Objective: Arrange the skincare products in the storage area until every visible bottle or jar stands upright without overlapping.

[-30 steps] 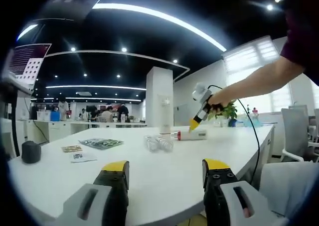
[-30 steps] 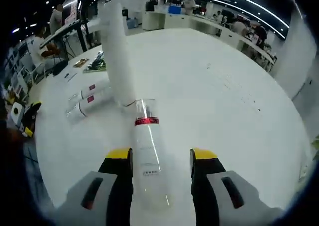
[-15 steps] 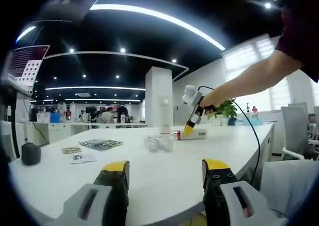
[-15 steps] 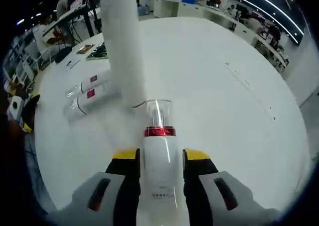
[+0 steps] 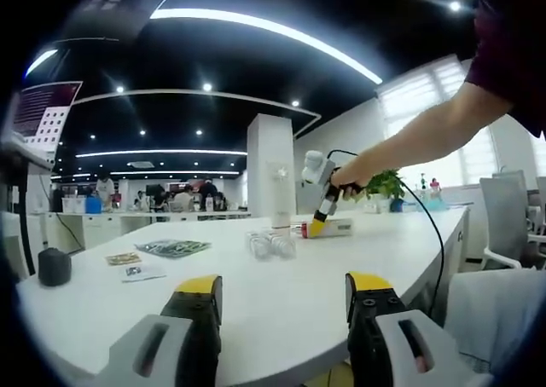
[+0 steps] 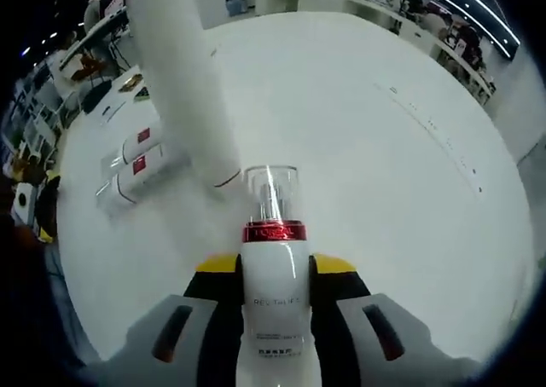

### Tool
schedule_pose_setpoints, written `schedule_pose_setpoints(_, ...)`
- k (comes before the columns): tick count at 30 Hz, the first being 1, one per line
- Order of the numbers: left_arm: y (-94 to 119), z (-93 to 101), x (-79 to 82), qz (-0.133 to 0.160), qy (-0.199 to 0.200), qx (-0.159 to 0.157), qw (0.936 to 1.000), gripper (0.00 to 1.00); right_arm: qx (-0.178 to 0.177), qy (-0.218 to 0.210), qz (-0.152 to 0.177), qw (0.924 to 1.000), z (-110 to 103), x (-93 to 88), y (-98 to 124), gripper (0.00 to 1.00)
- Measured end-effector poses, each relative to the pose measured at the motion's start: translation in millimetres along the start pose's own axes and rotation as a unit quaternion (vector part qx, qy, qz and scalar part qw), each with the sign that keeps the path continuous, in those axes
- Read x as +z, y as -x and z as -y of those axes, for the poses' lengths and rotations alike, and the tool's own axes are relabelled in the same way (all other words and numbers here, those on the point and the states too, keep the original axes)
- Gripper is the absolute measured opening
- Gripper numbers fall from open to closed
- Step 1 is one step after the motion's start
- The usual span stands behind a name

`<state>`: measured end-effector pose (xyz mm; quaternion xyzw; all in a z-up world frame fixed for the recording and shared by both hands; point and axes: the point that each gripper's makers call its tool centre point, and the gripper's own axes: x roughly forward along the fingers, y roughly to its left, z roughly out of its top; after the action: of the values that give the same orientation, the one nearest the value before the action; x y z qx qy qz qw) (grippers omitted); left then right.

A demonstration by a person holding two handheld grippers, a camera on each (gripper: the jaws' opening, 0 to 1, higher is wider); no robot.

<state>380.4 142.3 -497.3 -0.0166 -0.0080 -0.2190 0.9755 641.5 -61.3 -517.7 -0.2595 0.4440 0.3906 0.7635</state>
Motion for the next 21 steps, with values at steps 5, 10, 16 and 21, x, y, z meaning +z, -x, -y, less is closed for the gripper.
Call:
schedule_pose_setpoints(5,-0.8,-0.7,-1.5,0.0,-0.019,0.004,0.9998,0.58,-0.002,0.007,0.009,0.9999,2.5,1.5,0.6,0.27)
schedule_pose_setpoints(10,-1.1,-0.2,-3.1,-0.005,-0.028,0.005,0.9996,0.59,-0.022,-0.005,0.025,0.9995,6.0,-0.5,3.5,0.26)
schedule_pose_setpoints(16,1.0,-0.8,-2.6,-0.004,-0.022,0.005,0.9997,0.59,-0.028,-0.022,0.057,0.9977,8.6,-2.8,17.3,0.26)
schedule_pose_setpoints(21,1.6,-0.8,-2.6,-0.005,-0.018,0.006,0.9998,0.59,-0.038,-0.044,0.102,0.9931,17.5,-6.2,42.0,0.26)
